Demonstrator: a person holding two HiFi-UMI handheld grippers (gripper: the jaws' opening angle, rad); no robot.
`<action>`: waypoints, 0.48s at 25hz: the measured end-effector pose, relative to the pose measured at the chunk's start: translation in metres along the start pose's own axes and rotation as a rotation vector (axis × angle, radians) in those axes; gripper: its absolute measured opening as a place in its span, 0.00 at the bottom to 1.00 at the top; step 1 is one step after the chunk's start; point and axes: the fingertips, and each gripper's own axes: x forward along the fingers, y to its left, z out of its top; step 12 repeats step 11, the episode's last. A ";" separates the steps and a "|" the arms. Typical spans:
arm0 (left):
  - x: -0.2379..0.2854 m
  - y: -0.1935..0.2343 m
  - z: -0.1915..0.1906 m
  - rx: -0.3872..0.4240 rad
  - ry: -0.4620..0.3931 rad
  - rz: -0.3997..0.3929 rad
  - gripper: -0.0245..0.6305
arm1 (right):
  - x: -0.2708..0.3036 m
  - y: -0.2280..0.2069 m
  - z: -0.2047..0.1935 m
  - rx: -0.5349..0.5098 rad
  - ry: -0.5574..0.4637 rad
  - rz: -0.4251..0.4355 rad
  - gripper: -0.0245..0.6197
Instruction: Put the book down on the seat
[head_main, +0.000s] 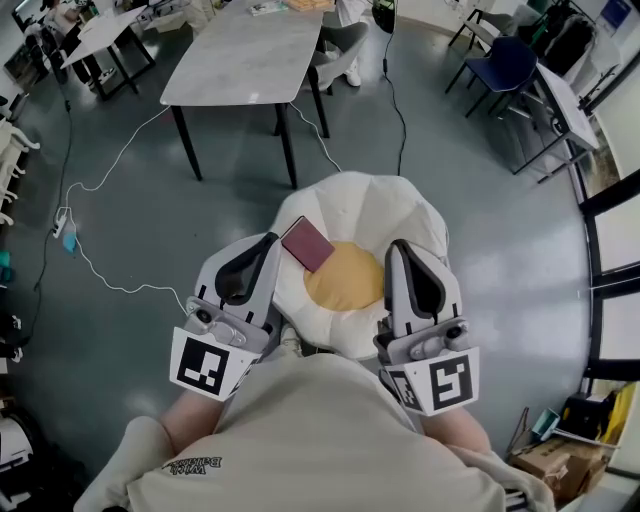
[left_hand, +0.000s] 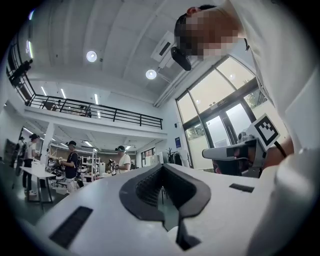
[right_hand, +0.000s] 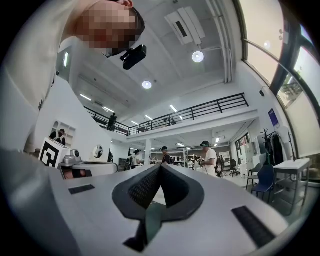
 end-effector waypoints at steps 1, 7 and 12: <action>0.000 0.000 0.003 0.003 -0.009 -0.002 0.04 | 0.000 0.001 0.001 0.000 0.000 0.003 0.04; 0.001 -0.002 0.006 0.009 -0.009 -0.008 0.04 | 0.002 0.003 -0.005 0.008 0.020 0.026 0.04; 0.005 -0.003 0.004 -0.006 0.007 -0.001 0.04 | 0.001 0.001 -0.011 0.020 0.041 0.036 0.04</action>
